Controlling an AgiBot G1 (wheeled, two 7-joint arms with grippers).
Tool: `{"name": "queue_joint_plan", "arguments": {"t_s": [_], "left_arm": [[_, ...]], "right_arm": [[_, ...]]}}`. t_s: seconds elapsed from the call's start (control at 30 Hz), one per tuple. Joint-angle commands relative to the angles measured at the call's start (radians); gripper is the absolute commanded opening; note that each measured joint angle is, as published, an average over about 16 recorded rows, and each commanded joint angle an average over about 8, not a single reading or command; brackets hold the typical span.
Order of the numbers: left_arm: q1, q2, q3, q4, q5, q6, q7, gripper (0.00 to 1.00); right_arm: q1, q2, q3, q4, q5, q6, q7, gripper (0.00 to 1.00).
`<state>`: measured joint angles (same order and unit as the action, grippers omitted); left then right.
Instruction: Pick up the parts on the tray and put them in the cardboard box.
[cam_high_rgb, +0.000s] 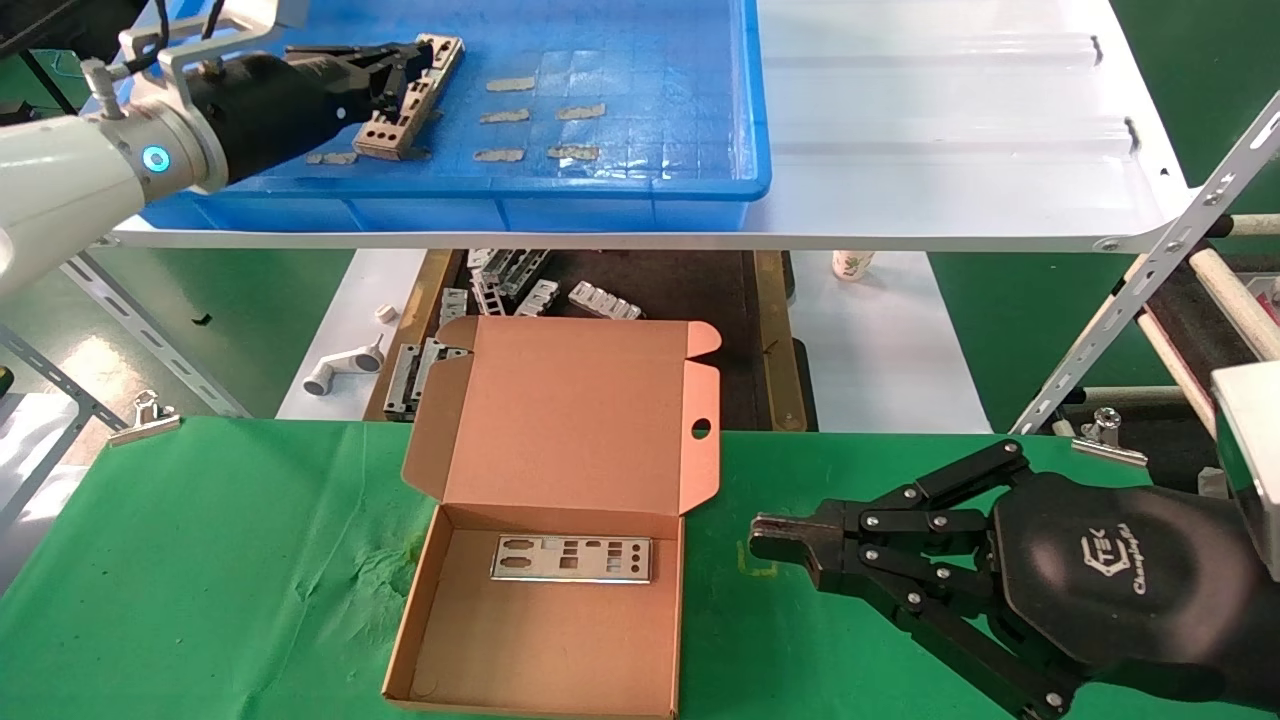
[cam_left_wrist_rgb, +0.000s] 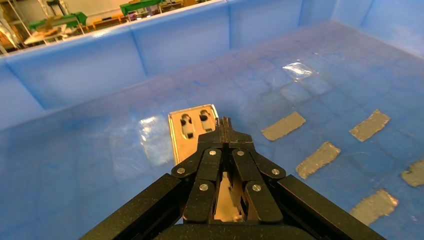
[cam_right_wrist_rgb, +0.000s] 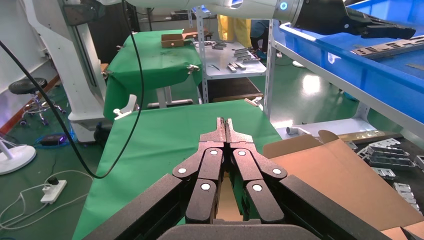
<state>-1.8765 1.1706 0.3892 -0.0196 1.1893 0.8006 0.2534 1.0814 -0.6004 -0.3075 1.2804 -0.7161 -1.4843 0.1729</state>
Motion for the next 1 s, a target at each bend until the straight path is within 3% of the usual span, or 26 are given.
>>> {"name": "queue_joint_plan", "arguments": {"t_s": [0.03, 0.37, 1.0], "left_arm": [[-0.006, 0.001, 0.004, 0.003, 0.006, -0.005, 0.003, 1.00], [-0.054, 0.009, 0.045, 0.024, 0.065, -0.023, -0.022, 1.00], [-0.051, 0.029, 0.049, 0.039, 0.071, -0.063, -0.090, 1.00]], "right_arm": [[0.000, 0.000, 0.000, 0.000, 0.000, 0.000, 0.000, 0.00], [0.000, 0.000, -0.001, 0.000, 0.000, 0.000, 0.000, 0.00], [0.000, 0.001, -0.001, 0.000, 0.001, 0.001, -0.001, 0.00]]}}
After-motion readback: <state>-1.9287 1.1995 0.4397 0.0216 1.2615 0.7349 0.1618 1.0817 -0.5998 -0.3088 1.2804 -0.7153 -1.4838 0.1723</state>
